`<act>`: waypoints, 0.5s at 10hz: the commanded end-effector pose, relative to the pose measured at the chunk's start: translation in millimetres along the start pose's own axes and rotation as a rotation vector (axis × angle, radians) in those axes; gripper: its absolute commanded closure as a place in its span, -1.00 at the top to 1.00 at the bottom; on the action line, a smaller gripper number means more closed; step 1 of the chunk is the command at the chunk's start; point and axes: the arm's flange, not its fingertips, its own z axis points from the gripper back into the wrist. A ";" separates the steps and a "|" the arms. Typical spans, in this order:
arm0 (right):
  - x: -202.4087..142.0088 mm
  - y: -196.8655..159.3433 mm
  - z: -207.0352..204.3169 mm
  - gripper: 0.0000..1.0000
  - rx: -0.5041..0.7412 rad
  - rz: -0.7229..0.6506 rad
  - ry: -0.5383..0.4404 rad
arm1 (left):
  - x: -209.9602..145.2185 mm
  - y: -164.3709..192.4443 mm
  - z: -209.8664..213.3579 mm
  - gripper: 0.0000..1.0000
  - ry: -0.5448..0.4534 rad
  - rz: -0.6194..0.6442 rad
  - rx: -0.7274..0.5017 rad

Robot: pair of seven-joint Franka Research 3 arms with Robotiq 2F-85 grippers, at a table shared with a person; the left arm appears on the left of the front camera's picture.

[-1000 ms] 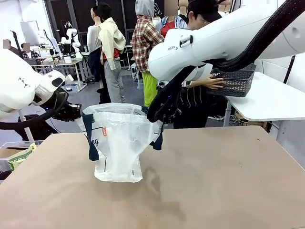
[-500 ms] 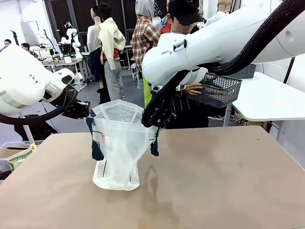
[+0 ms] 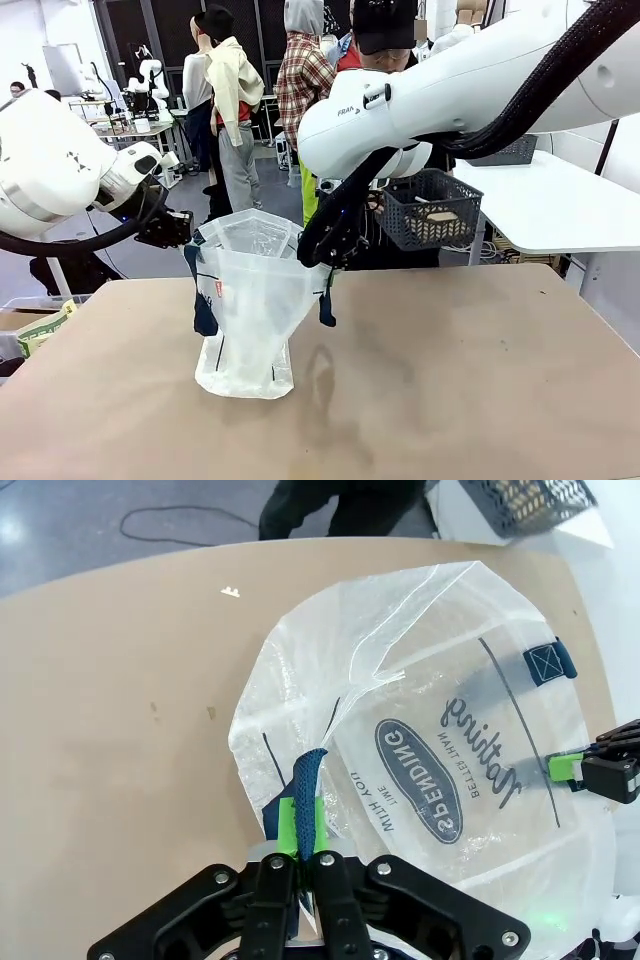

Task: Transfer purchased items from the store into the shopping bag.
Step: Open the Reusable shopping bag in the center of the table, then move the Reusable shopping bag to the right side of the table.

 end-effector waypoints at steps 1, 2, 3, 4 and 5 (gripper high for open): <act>-0.7 -1.4 1.5 -1.00 0.003 -0.005 0.000 | -4.3 1.6 2.5 -1.00 -0.015 0.002 0.008; -0.7 -1.4 1.5 -1.00 0.003 -0.005 0.000 | -4.3 1.6 2.5 -1.00 -0.015 0.002 0.008; -0.7 -1.4 1.5 -1.00 0.003 -0.005 0.000 | -4.3 1.6 2.5 -1.00 -0.015 0.002 0.008; -0.7 -1.4 1.5 -1.00 0.003 -0.005 0.000 | -4.3 1.6 2.5 -1.00 -0.015 0.002 0.008; -0.7 -1.4 1.5 -1.00 0.003 -0.005 0.000 | -4.3 1.6 2.5 -1.00 -0.015 0.002 0.008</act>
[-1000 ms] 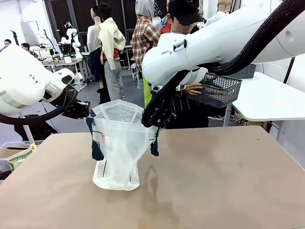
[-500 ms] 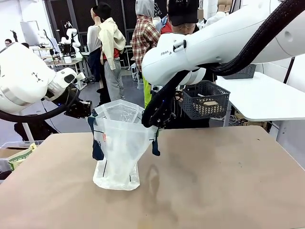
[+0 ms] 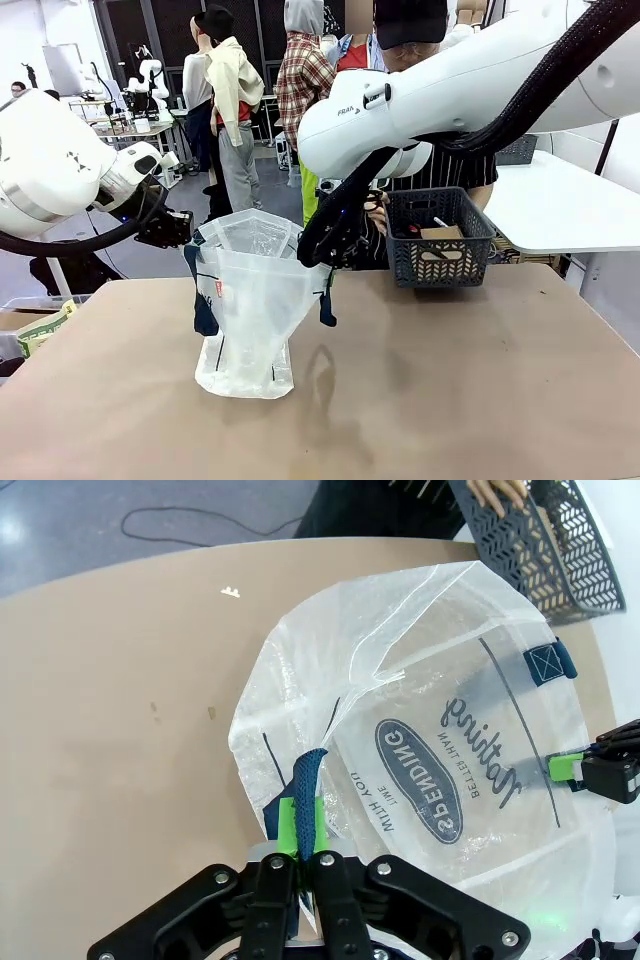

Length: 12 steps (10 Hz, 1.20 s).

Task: Transfer purchased items from the store into the shopping bag.
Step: Move the Reusable shopping bag to the right side of the table.

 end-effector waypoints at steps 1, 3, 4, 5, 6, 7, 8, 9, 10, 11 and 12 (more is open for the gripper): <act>-0.7 -1.4 1.5 -1.00 0.003 -0.005 0.000 | -4.3 1.6 2.5 -1.00 -0.014 0.002 0.008; -0.7 -1.4 1.5 -1.00 0.003 -0.005 0.000 | -4.3 1.6 2.5 -1.00 -0.014 0.002 0.008; -0.7 -1.4 1.5 -1.00 0.003 -0.005 0.000 | -4.3 1.6 2.5 -1.00 -0.014 0.002 0.008; -0.7 -1.4 1.5 -1.00 0.003 -0.005 0.000 | -4.3 1.6 2.5 -1.00 -0.014 0.002 0.008; -0.7 -1.4 1.5 -1.00 0.003 -0.005 0.000 | -4.3 1.6 2.5 -1.00 -0.014 0.002 0.008; -0.7 -1.4 1.5 -1.00 0.003 -0.005 0.000 | -4.3 1.6 2.5 -1.00 -0.014 0.002 0.008; -0.7 -1.4 1.5 -1.00 0.003 -0.005 0.000 | -4.3 1.6 2.5 -1.00 -0.014 0.002 0.008; -0.7 -1.4 1.5 -1.00 0.003 -0.005 0.000 | -4.3 1.6 2.5 -1.00 -0.014 0.002 0.008; -0.7 -1.4 1.5 -1.00 0.003 -0.005 0.000 | -4.3 1.6 2.5 -1.00 -0.014 0.002 0.008; -0.7 -1.4 1.5 -1.00 0.003 -0.005 0.000 | -4.3 1.6 2.5 -1.00 -0.014 0.002 0.008; -0.7 -1.4 1.5 -1.00 0.003 -0.005 0.000 | -4.3 1.6 2.5 -1.00 -0.014 0.002 0.008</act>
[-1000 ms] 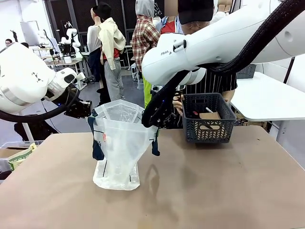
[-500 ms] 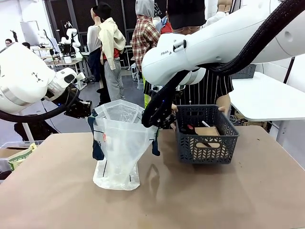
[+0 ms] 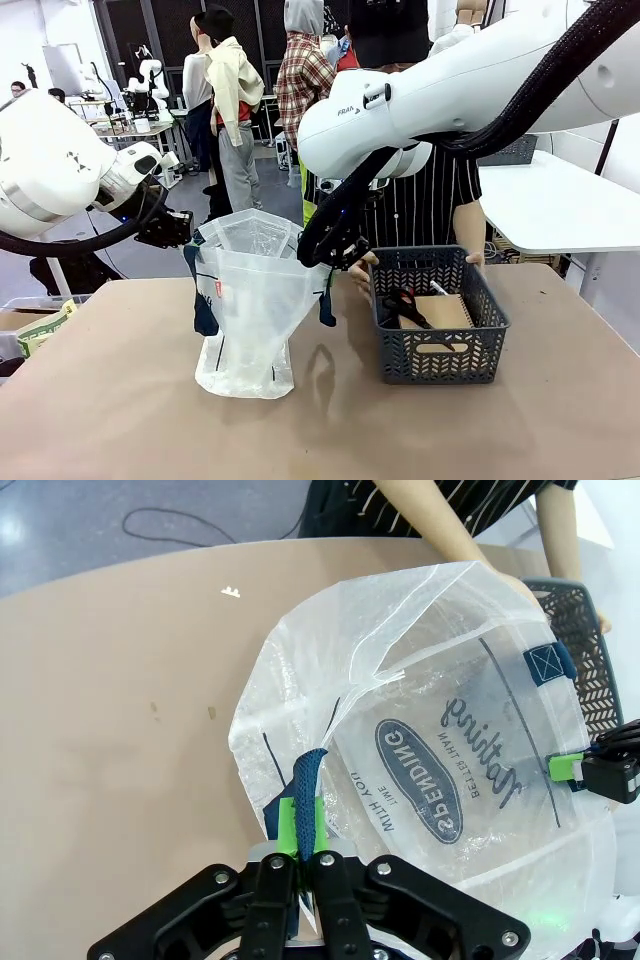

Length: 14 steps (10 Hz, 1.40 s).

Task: Transfer purchased items from the store into the shopping bag.
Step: Move the Reusable shopping bag to the right side of the table.

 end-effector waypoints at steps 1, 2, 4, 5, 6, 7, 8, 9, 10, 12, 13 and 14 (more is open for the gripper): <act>-0.7 -1.4 1.5 -1.00 0.003 -0.005 0.000 | -4.3 1.6 2.5 -1.00 -0.014 0.002 0.008; -0.7 -1.4 1.5 -1.00 0.003 -0.005 0.000 | -4.3 1.6 2.5 -1.00 -0.014 0.002 0.008; -0.7 -1.4 1.5 -1.00 0.003 -0.005 0.000 | -4.3 1.6 2.5 -1.00 -0.014 0.002 0.008; -0.7 -1.4 1.5 -1.00 0.003 -0.005 0.000 | -4.3 1.6 2.5 -1.00 -0.014 0.002 0.008; -0.7 -1.4 1.5 -1.00 0.003 -0.005 0.000 | -4.3 1.6 2.5 -1.00 -0.014 0.002 0.008; -0.7 -1.4 1.5 -1.00 0.003 -0.005 0.000 | -4.3 1.6 2.5 -1.00 -0.014 0.002 0.008; -0.7 -1.4 1.5 -1.00 0.003 -0.005 0.000 | -4.3 1.6 2.5 -1.00 -0.014 0.002 0.008; -0.7 -1.4 1.5 -1.00 0.003 -0.005 0.000 | -4.3 1.6 2.5 -1.00 -0.014 0.002 0.008; -0.7 -1.4 1.5 -1.00 0.003 -0.005 0.000 | -4.3 1.6 2.5 -1.00 -0.014 0.002 0.008; -0.7 -1.4 1.5 -1.00 0.003 -0.005 0.000 | -4.3 1.6 2.5 -1.00 -0.014 0.002 0.008; -0.7 -1.4 1.5 -1.00 0.003 -0.005 0.000 | -4.3 1.6 2.5 -1.00 -0.014 0.002 0.008; -0.7 -1.4 1.5 -1.00 0.003 -0.005 0.000 | -4.3 1.6 2.5 -1.00 -0.014 0.002 0.008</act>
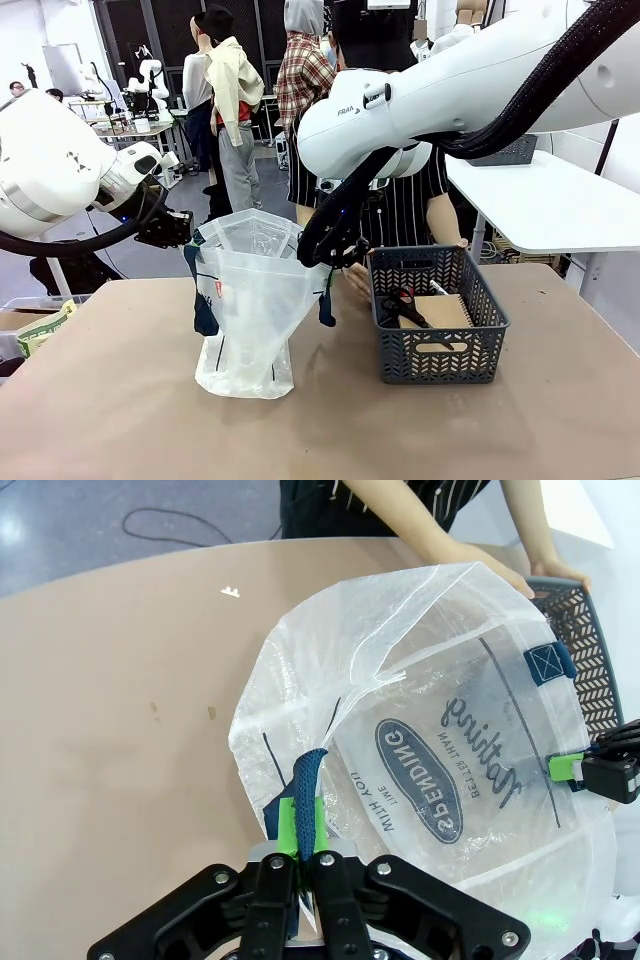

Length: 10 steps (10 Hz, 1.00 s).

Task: Transfer purchased items from the store into the shopping bag.
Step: Move the Reusable shopping bag to the right side of the table.

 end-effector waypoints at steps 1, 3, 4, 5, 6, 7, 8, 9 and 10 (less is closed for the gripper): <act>-0.7 -1.4 1.5 -1.00 0.003 -0.005 0.000 | -4.3 1.6 2.5 -1.00 -0.014 0.002 0.008; -0.7 -1.4 1.5 -1.00 0.003 -0.005 0.000 | -4.3 1.6 2.5 -1.00 -0.014 0.002 0.008; -0.7 -1.4 1.5 -1.00 0.003 -0.005 0.000 | -4.3 1.6 2.5 -1.00 -0.014 0.002 0.008; -0.7 -1.4 1.5 -1.00 0.003 -0.005 0.000 | -4.3 1.6 2.5 -1.00 -0.014 0.002 0.008; -0.7 -1.4 1.5 -1.00 0.003 -0.005 0.000 | -4.3 1.6 2.5 -1.00 -0.014 0.002 0.008; -0.7 -1.4 1.5 -1.00 0.003 -0.005 0.000 | -4.3 1.6 2.5 -1.00 -0.014 0.002 0.008; -0.7 -1.4 1.5 -1.00 0.003 -0.005 0.000 | -4.3 1.6 2.5 -1.00 -0.014 0.002 0.008; -0.7 -1.4 1.5 -1.00 0.003 -0.005 0.000 | -4.3 1.6 2.5 -1.00 -0.014 0.002 0.008; -0.7 -1.4 1.5 -1.00 0.003 -0.005 0.000 | -4.3 1.6 2.5 -1.00 -0.014 0.002 0.008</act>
